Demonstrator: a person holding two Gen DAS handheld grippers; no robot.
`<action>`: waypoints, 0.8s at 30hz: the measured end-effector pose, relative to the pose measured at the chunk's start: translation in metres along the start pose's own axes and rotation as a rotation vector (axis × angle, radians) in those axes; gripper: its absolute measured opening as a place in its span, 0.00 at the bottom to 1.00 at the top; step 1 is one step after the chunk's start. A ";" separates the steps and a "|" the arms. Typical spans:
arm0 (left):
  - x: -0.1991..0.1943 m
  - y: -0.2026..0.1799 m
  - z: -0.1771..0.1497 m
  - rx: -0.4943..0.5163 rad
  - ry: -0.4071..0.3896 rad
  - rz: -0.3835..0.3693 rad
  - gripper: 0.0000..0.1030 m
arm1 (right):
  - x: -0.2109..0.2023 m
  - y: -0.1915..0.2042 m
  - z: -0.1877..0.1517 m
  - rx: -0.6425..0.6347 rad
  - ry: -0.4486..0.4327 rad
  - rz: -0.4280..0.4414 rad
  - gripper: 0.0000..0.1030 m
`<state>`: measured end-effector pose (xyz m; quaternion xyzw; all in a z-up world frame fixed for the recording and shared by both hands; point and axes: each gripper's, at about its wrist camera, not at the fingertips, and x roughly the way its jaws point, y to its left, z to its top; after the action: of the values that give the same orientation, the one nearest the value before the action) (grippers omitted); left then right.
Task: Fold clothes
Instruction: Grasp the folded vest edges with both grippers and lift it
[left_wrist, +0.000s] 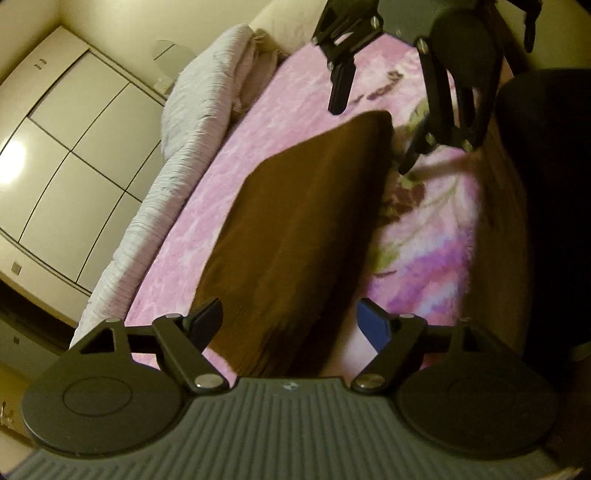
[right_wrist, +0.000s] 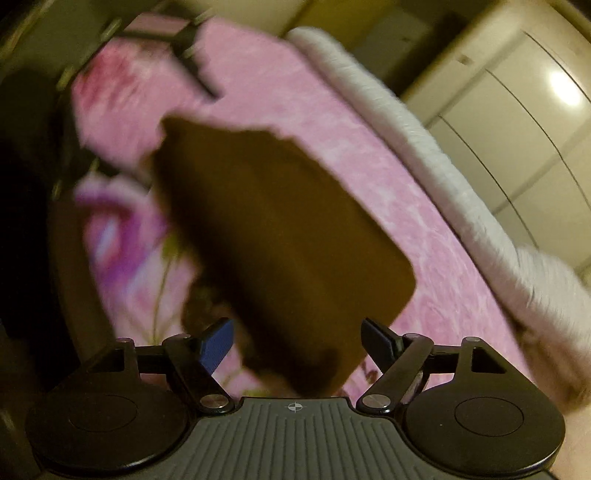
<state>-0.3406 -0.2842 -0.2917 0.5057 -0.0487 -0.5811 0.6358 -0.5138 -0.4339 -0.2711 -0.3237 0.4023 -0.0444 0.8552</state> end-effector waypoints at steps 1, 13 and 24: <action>0.003 -0.001 0.001 0.009 0.002 0.000 0.75 | 0.005 0.005 -0.001 -0.044 -0.001 -0.015 0.77; 0.041 -0.013 0.013 0.179 0.034 0.051 0.80 | 0.022 -0.034 0.017 0.027 -0.069 0.064 0.24; 0.060 0.039 0.026 0.055 0.068 -0.030 0.22 | 0.003 -0.008 0.013 -0.031 -0.115 0.009 0.69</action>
<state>-0.3113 -0.3543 -0.2831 0.5432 -0.0354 -0.5713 0.6142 -0.5007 -0.4350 -0.2623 -0.3371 0.3548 -0.0156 0.8719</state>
